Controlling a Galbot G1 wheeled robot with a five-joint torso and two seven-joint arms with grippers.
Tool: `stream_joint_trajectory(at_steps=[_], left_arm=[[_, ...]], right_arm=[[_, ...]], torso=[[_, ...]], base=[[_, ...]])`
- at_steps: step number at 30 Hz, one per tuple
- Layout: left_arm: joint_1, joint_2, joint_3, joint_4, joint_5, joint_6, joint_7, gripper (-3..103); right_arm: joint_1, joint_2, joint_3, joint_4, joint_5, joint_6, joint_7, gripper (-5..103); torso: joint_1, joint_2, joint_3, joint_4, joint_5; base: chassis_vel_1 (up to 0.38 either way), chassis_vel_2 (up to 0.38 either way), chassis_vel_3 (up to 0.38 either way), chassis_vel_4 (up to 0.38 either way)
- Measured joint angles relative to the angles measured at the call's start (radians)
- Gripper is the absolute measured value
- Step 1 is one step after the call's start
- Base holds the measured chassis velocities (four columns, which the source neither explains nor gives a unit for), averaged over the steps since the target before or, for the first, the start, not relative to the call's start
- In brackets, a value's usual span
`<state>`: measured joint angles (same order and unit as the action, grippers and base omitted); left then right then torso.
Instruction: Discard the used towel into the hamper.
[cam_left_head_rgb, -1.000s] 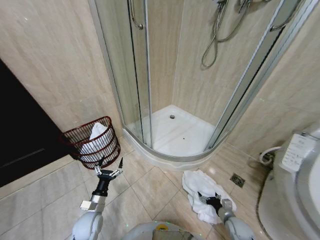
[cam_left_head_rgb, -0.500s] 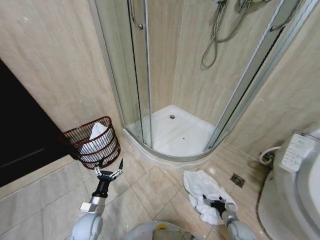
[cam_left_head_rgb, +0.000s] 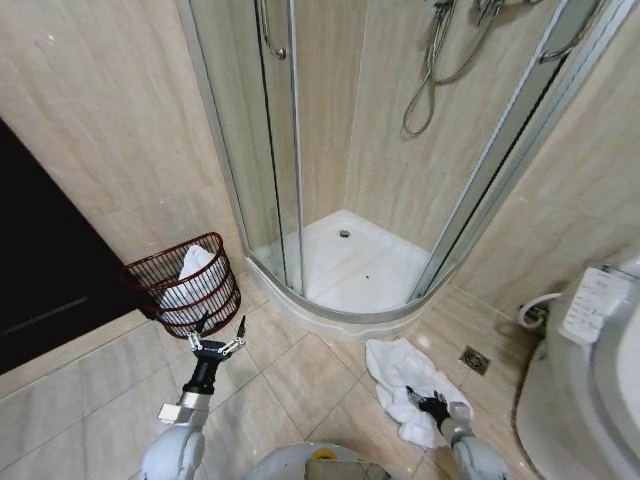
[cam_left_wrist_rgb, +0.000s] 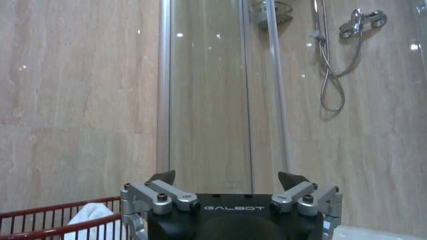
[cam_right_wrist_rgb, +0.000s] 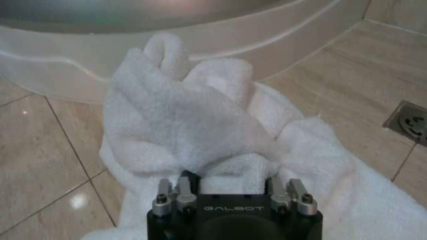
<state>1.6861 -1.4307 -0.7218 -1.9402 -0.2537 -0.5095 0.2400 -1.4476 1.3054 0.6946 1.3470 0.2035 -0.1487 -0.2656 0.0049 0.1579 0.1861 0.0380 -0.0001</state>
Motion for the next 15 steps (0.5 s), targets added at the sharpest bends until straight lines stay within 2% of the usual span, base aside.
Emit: stream_joint_trajectory(at_steps=[1,2,6,8,10,13,14,15], left_arm=[[0.0,0.0,0.0,0.0,0.0,0.0,0.0,100],[0.0,0.0,0.0,0.0,0.0,0.0,0.0,100],[-0.001,-0.001,-0.001,0.002,0.001,0.0,0.0,100],[-0.002,-0.002,-0.001,0.002,0.001,0.0,0.0,100],[-0.002,-0.003,-0.001,0.002,0.002,0.0,0.002,100],[-0.002,-0.006,0.0,0.0,0.002,0.0,0.005,100],[-0.003,-0.01,0.001,-0.001,0.004,0.0,0.006,100],[-0.003,-0.012,0.002,-0.001,0.005,0.0,0.007,100]], right_arm=[[0.0,-0.001,0.0,-0.003,0.001,0.002,0.0,52],[0.0,-0.001,0.0,-0.003,0.001,0.002,0.0,52],[0.003,-0.001,-0.002,-0.016,0.003,0.01,-0.001,31],[0.004,-0.001,-0.003,-0.018,0.004,0.011,-0.001,31],[0.006,0.0,-0.004,-0.023,0.006,0.015,-0.001,22],[0.008,0.0,-0.004,-0.027,0.008,0.019,0.0,19],[0.008,0.0,-0.007,-0.029,0.011,0.028,0.008,13],[0.007,0.0,-0.011,-0.029,0.014,0.044,0.023,13]], torso=[[0.0,0.0,0.0,0.0,0.0],[0.0,0.0,0.0,0.0,0.0],[0.0,0.0,0.0,0.0,0.0001],[0.0,0.0,0.0,0.0,0.0001],[0.0,0.0,0.0,0.0001,0.0001],[0.0,0.0,0.0,0.0001,0.0001],[0.0,0.0,0.0,0.0001,0.0002],[0.0,0.0,0.0,0.0,0.0002]], base=[[0.0,0.0,0.0,0.0],[0.0,0.0,0.0,0.0],[0.0,0.0,0.0,0.0],[0.0,0.0,0.0,0.0],[0.0,0.0,0.0,0.0],[0.0,0.0,0.0,0.0],[0.0,0.0,0.0,0.0],[0.0,0.0,0.0,0.0]])
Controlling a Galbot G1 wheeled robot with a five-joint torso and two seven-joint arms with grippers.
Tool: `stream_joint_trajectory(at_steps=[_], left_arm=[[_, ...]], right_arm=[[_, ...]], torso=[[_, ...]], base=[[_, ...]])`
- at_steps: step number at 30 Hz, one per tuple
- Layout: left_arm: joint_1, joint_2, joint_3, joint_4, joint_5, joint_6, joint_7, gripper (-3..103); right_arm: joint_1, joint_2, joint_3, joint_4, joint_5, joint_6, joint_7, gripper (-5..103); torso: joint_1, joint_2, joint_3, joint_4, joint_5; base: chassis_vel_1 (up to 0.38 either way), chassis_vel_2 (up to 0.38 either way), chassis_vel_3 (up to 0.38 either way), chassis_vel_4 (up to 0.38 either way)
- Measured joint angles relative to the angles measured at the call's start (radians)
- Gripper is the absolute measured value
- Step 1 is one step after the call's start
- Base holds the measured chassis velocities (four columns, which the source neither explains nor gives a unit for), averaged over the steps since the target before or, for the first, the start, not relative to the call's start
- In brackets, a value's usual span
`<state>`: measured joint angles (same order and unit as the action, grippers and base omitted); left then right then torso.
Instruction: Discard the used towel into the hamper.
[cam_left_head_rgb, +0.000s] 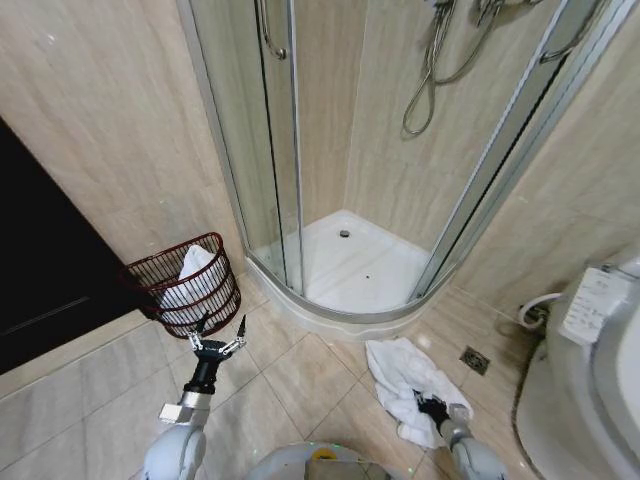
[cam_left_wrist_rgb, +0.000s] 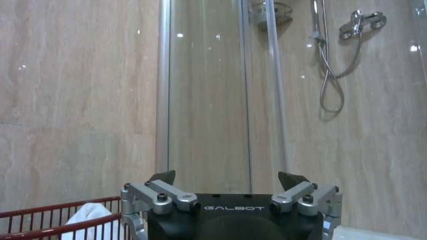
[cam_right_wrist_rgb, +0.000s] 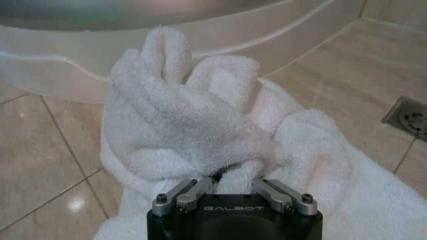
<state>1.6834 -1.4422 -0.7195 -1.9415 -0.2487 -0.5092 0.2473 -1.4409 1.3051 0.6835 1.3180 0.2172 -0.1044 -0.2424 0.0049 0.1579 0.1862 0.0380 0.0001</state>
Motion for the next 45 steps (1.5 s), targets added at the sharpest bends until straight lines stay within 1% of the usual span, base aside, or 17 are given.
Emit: stream_joint_trajectory(at_steps=[1,4,5,7,8,15,18,19,22,23,24,27,28,32,37,39,45], left_arm=[[0.0,0.0,0.0,0.0,0.0,0.0,0.0,100],[0.0,-0.003,0.002,-0.003,0.001,0.001,0.001,100],[0.0,-0.003,0.002,-0.003,0.001,0.001,0.001,100],[0.0,-0.005,0.002,-0.003,0.001,0.001,0.001,100],[0.001,-0.005,0.002,-0.003,0.001,0.001,0.001,100],[0.001,-0.007,0.005,-0.003,0.002,-0.003,0.003,100],[0.004,-0.007,0.006,-0.003,0.002,-0.009,0.004,100],[0.004,-0.007,0.006,-0.003,0.002,-0.009,0.004,100],[0.004,-0.004,0.006,-0.002,-0.001,-0.016,0.004,100],[0.005,-0.003,0.006,-0.002,-0.002,-0.017,0.004,100],[0.005,-0.003,0.006,-0.002,-0.002,-0.017,0.004,100],[0.006,0.0,0.01,-0.002,-0.007,-0.017,0.003,100],[0.006,0.0,0.01,-0.002,-0.007,-0.017,0.003,100],[0.004,0.005,0.016,-0.004,-0.026,-0.008,-0.001,100],[0.0,0.009,0.015,-0.009,-0.034,-0.007,0.0,100],[-0.002,0.013,0.012,-0.011,-0.041,-0.006,0.001,100],[-0.002,0.014,0.009,-0.011,-0.054,-0.007,0.001,100]], right_arm=[[0.0,0.0,0.0,0.0,0.0,0.0,0.0,13],[-0.016,0.009,-0.021,0.033,0.024,0.105,0.128,12],[-0.016,0.009,-0.021,0.033,0.024,0.105,0.128,12],[-0.038,0.03,-0.02,0.093,0.023,0.179,0.197,12],[-0.055,0.041,-0.013,0.133,0.022,0.199,0.207,12],[-0.14,0.079,0.018,0.319,0.021,0.245,0.228,12],[-0.216,0.105,0.043,0.466,-0.013,0.287,0.257,12],[-0.216,0.105,0.043,0.466,-0.013,0.287,0.257,12],[-0.272,0.127,0.067,0.598,-0.065,0.307,0.268,12],[-0.288,0.134,0.076,0.653,-0.082,0.31,0.271,12],[-0.288,0.134,0.076,0.653,-0.082,0.31,0.271,12],[-0.322,0.148,0.103,0.8,-0.13,0.301,0.265,12],[-0.322,0.148,0.103,0.8,-0.13,0.301,0.265,12],[-0.353,0.163,0.109,1.03,-0.133,0.212,0.257,12],[-0.347,0.171,0.096,1.123,-0.141,0.17,0.27,12],[-0.328,0.174,0.066,1.168,-0.158,0.125,0.289,12],[-0.304,0.174,0.004,1.193,-0.202,0.071,0.308,12]], torso=[[0.0,0.0,0.0,0.0,0.0],[0.0,0.0,0.0,0.0,0.0001],[0.0,0.0,0.0,0.0,0.0001],[0.0,0.0,0.0,0.0,0.0002],[0.0,0.0,0.0,0.0,0.0002],[0.0,0.0,0.0,0.0,-0.0003],[0.0,0.0,0.0,0.0,-0.0003],[0.0,0.0,0.0,0.0,-0.0003],[0.0,0.0,0.0,-0.0002,0.0001],[0.0,0.0,0.0,-0.0001,-0.0006],[0.0,0.0,0.0,-0.0001,-0.0006],[0.0,0.0,0.0,0.0,0.0001],[0.0,0.0,0.0,0.0,0.0001],[0.0,0.0,0.0,0.0,-0.0005],[0.0,0.0,0.0,0.0,-0.0005],[0.0,0.0,0.0,0.0,0.0],[0.0,0.0,0.0,0.0,-0.0002]], base=[[0.0,0.0,0.0,0.0],[0.0,0.0,0.0,0.0],[0.0,0.0,0.0,0.0],[0.0,0.0,0.0,0.0],[0.0,0.0,0.0,0.0],[0.0,0.0,0.0,0.0],[0.0,0.0,0.0,0.0],[0.0,0.0,0.0,0.0],[0.0,0.0,0.0,0.0],[0.0,0.0,0.0,0.0],[0.0,0.0,0.0,0.0],[0.0,0.0,0.0,0.0],[0.0,0.0,0.0,0.0],[0.0,0.0,0.0,0.0],[0.0,0.0,0.0,0.0],[0.0,0.0,0.0,0.0],[0.0,0.0,0.0,0.0]])
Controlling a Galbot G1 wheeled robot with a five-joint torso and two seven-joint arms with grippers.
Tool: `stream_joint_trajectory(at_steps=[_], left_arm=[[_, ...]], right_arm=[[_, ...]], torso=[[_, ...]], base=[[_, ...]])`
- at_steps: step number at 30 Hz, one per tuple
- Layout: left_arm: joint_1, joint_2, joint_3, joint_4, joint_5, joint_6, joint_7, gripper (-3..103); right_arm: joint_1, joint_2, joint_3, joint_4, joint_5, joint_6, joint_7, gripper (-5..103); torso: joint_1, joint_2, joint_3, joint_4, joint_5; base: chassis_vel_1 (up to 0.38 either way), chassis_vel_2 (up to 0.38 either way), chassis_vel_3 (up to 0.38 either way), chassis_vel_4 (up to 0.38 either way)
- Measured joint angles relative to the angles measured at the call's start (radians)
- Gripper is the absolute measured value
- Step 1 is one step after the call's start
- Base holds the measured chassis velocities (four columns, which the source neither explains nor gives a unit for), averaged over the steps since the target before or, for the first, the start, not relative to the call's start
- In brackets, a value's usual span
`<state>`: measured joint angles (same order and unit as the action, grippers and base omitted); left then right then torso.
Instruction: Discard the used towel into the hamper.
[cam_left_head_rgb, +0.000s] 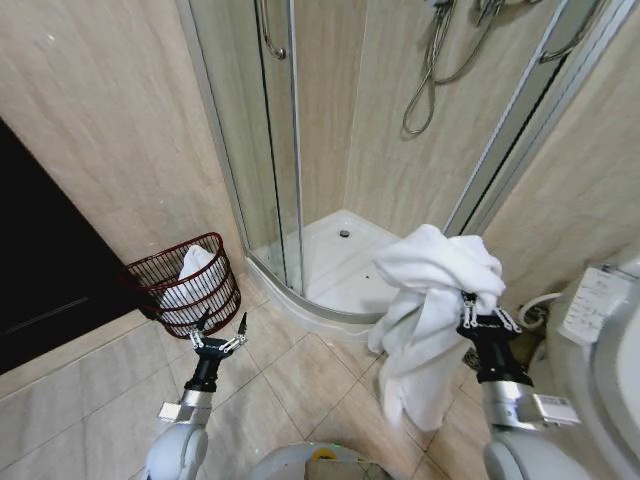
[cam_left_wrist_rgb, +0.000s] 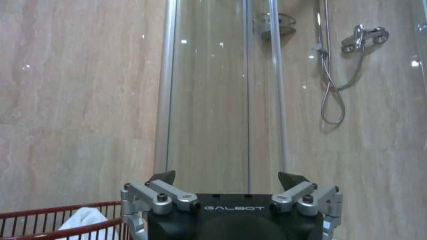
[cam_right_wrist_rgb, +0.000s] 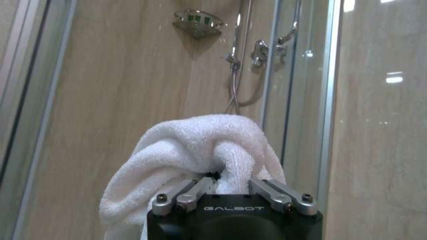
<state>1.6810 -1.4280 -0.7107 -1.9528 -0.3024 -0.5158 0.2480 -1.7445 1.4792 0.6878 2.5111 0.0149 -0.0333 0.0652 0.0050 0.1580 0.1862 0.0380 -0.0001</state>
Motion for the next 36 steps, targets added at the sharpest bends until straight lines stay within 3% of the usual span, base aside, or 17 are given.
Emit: stream_joint_trajectory(at_steps=[17,36], left_arm=[[0.004,-0.01,-0.011,0.0,-0.018,0.003,0.025,100],[-0.016,-0.013,-0.009,0.006,0.0,0.032,0.04,100]], right_arm=[[0.011,-0.034,-0.151,-0.012,-0.096,-0.027,0.077,12],[0.005,-0.033,-0.246,-0.032,-0.164,-0.001,0.082,12]], torso=[[0.0,0.0,0.0,-0.0001,0.0001],[0.0,0.0,0.0,0.0,0.0001]], base=[[0.004,0.002,-0.002,0.0],[0.087,0.086,0.03,0.026]])
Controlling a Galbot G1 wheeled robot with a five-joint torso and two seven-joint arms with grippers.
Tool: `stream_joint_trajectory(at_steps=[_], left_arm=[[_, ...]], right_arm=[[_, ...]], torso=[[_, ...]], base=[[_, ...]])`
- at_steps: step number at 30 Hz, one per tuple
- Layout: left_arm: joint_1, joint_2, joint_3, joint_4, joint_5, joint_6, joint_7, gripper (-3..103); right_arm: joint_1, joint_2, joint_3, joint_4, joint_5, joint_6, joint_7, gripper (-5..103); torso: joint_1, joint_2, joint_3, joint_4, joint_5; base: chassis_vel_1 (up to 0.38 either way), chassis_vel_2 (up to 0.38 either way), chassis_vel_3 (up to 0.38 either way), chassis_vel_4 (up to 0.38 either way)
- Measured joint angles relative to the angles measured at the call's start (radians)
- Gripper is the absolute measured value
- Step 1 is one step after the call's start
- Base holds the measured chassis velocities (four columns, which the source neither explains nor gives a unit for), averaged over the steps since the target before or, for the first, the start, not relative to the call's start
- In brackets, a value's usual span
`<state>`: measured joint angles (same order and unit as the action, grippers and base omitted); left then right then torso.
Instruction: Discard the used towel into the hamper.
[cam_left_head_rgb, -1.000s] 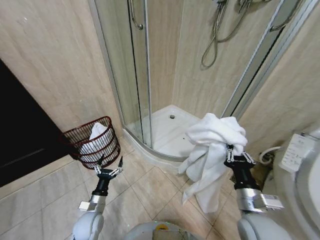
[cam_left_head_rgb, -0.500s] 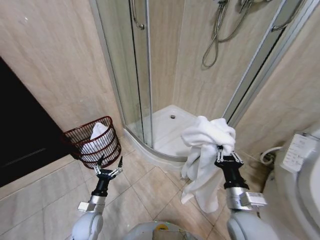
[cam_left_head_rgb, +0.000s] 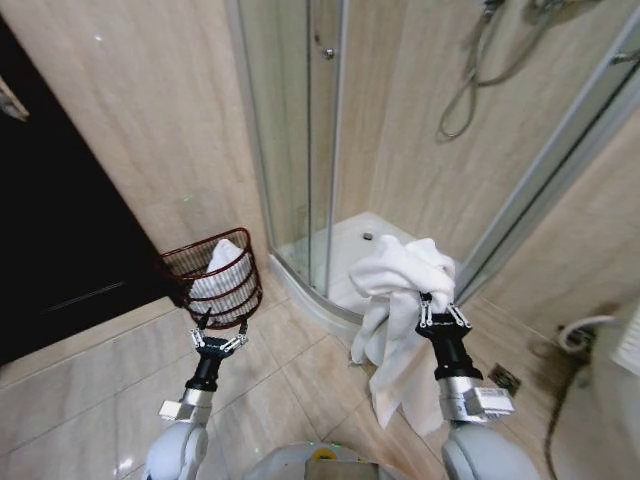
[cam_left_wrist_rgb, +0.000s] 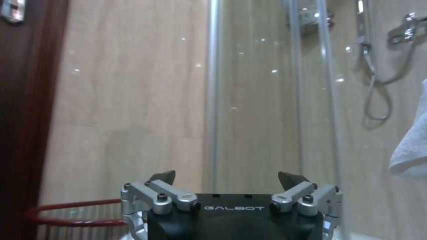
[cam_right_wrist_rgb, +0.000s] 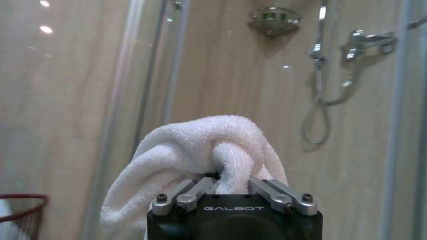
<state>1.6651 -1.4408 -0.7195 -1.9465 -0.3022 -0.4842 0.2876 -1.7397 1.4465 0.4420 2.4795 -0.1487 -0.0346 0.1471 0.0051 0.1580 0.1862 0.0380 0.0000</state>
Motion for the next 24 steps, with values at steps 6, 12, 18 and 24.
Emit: stream_joint_trajectory(at_steps=[6,12,18,24], left_arm=[[0.001,0.012,-0.002,0.008,-0.013,-0.004,0.0,100],[0.003,0.022,-0.004,0.016,-0.019,-0.012,0.0,100],[-0.001,0.026,-0.002,0.021,-0.02,-0.024,-0.009,100],[0.0,0.026,0.001,0.021,-0.02,-0.033,-0.012,100]], right_arm=[[0.002,0.013,-0.023,-0.007,-0.016,0.0,0.0,12],[0.004,0.02,-0.029,-0.011,-0.023,0.0,-0.002,12],[0.004,0.022,-0.021,-0.013,-0.023,0.0,-0.001,12],[0.003,0.026,-0.021,-0.016,-0.021,0.0,0.005,12]], torso=[[0.0,0.0,0.0,0.0,0.0],[0.0,0.0,0.0,0.0002,-0.0001],[0.0,0.0,0.0,0.0002,0.0],[0.0,0.0,0.0,0.0,-0.0001]], base=[[0.136,0.129,0.077,0.082],[0.157,0.17,0.092,0.087],[0.161,0.136,0.099,0.098],[0.122,0.111,-0.006,-0.015]])
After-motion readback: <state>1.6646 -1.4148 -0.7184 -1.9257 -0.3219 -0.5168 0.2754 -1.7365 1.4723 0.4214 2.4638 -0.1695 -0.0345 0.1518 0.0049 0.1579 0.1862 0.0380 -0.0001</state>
